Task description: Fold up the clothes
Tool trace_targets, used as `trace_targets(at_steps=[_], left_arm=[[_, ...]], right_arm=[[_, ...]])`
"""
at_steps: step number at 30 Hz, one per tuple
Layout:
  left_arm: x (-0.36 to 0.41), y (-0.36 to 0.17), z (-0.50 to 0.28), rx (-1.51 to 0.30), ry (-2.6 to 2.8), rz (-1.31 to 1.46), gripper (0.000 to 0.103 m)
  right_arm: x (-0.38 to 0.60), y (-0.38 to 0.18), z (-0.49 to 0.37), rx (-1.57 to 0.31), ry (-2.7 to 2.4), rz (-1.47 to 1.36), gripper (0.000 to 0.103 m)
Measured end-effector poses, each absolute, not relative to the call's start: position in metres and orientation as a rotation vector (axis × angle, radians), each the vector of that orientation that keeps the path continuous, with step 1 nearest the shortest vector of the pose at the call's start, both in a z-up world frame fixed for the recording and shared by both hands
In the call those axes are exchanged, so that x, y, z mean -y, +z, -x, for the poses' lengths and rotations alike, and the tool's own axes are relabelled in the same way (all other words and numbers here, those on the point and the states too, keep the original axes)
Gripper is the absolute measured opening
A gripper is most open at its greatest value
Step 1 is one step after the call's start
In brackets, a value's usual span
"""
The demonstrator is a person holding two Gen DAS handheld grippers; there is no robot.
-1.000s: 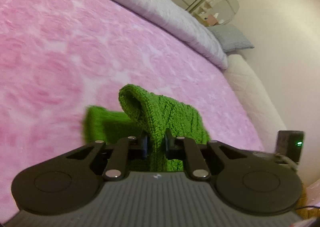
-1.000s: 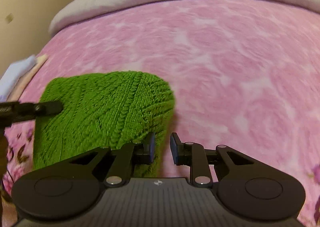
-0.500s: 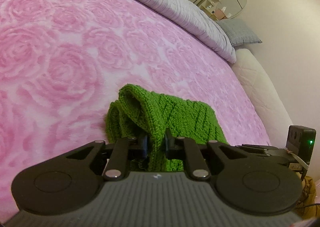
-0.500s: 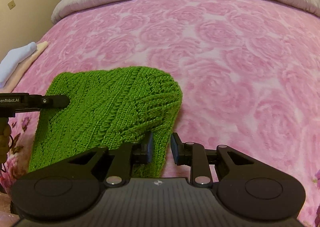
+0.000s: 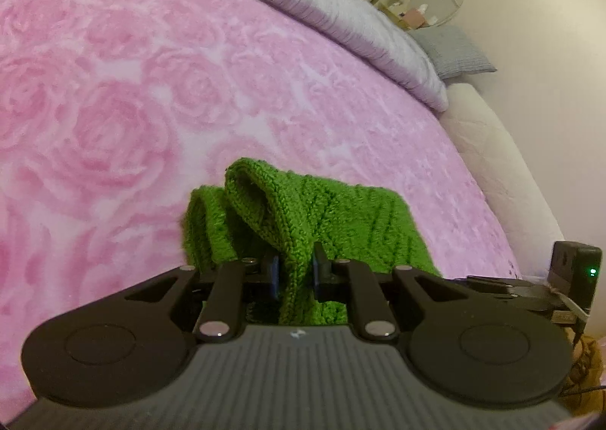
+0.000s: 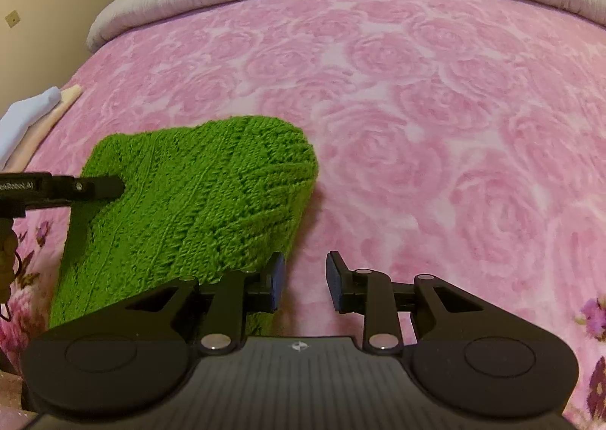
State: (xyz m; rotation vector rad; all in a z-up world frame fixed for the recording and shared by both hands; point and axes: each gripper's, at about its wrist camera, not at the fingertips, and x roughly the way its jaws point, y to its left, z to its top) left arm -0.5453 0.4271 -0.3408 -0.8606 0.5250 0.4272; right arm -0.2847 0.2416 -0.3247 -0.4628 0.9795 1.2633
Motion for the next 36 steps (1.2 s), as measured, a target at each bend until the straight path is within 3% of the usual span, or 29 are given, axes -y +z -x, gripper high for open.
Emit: trace_targets(at_steps=[7, 13, 19, 25, 28, 31, 36], left_arm=[[-0.428, -0.341, 0.55, -0.551, 0.447, 0.844, 0.012], [-0.421, -0.348, 0.556, -0.588, 0.502, 0.815, 0.02], [-0.372, -0.295, 0.586, -0.589, 0.684, 0.652, 0.025], [-0.294, -0.284, 0.584, -0.608, 0.549, 0.615, 0.025], [-0.274, -0.3, 0.576, -0.691, 0.552, 0.591, 0.025], [-0.268, -0.323, 0.569, -0.776, 0.604, 0.566, 0.032], [-0.254, -0.306, 0.57, -0.815, 0.659, 0.483, 0.028]], right_arm=[[-0.246, -0.327, 0.303, -0.928, 1.273, 0.518, 0.03], [-0.227, -0.315, 0.308, -0.851, 1.288, 0.477, 0.03], [-0.187, -0.294, 0.301, -0.817, 1.327, 0.313, 0.032], [-0.148, -0.286, 0.329, -0.805, 1.508, 0.165, 0.032], [-0.152, -0.301, 0.35, -0.812, 1.529, 0.287, 0.032], [-0.16, -0.326, 0.36, -0.833, 1.487, 0.408, 0.033], [-0.158, -0.316, 0.356, -0.861, 1.459, 0.428, 0.032]])
